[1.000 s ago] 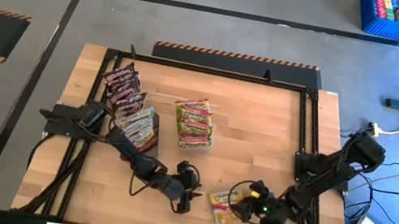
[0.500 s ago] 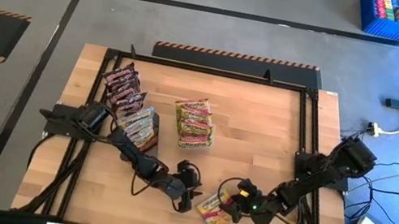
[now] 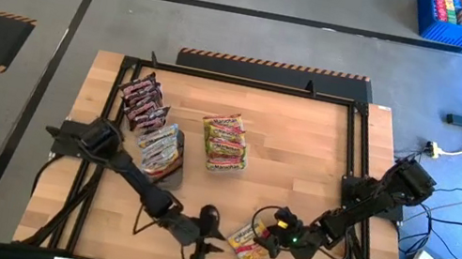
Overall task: Sort Maruchan noodles
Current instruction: Put the blue noodle pack into the black bin
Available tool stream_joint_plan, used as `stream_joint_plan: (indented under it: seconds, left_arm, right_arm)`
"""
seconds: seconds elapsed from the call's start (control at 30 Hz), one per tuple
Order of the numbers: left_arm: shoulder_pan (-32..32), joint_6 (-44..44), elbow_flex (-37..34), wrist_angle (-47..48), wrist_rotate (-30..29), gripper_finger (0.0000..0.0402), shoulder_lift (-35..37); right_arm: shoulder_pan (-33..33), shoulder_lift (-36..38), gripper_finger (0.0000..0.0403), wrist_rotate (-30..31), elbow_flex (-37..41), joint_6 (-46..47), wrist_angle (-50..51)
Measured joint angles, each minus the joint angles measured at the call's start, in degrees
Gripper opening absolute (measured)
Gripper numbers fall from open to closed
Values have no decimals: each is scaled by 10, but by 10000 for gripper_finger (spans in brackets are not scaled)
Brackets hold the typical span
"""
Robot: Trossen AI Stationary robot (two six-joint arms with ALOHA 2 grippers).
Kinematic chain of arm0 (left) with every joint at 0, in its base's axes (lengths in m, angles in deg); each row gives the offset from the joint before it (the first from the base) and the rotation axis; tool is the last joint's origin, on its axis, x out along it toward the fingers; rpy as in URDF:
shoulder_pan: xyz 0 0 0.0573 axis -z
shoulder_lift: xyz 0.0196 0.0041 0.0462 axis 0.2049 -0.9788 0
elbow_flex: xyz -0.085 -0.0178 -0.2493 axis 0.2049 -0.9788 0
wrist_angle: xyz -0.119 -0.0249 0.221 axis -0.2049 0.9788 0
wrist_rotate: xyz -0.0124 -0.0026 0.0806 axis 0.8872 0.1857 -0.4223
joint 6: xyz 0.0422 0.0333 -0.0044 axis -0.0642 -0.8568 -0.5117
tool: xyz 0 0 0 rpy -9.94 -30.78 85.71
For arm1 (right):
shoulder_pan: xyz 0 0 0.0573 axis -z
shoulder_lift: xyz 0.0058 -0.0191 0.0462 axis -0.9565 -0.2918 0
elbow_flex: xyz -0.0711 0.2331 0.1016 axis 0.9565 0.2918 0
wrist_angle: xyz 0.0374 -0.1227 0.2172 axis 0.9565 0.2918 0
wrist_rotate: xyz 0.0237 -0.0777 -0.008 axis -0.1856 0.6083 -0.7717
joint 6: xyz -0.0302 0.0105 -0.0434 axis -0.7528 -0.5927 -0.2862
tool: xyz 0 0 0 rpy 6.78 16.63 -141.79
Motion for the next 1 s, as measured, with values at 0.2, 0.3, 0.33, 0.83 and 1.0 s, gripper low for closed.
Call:
stream_joint_plan:
  seconds: [0.2,0.3,0.33,0.83,1.0]
  left_arm:
    - [-29,102,5,18,60,154,-35]
    - [-35,118,20,23,77,154,-48]
    - [-37,118,29,28,76,154,-52]
    - [-79,67,75,77,21,154,-68]
    - [-76,46,75,71,10,154,-68]
  right_arm:
    - [11,0,301,-10,1,0,-8]
    - [11,0,301,-10,0,0,-8]
    - [11,0,301,-10,0,0,-8]
    - [10,-1,301,-92,1,-7,-53]
    - [8,-4,273,-89,2,-49,-82]
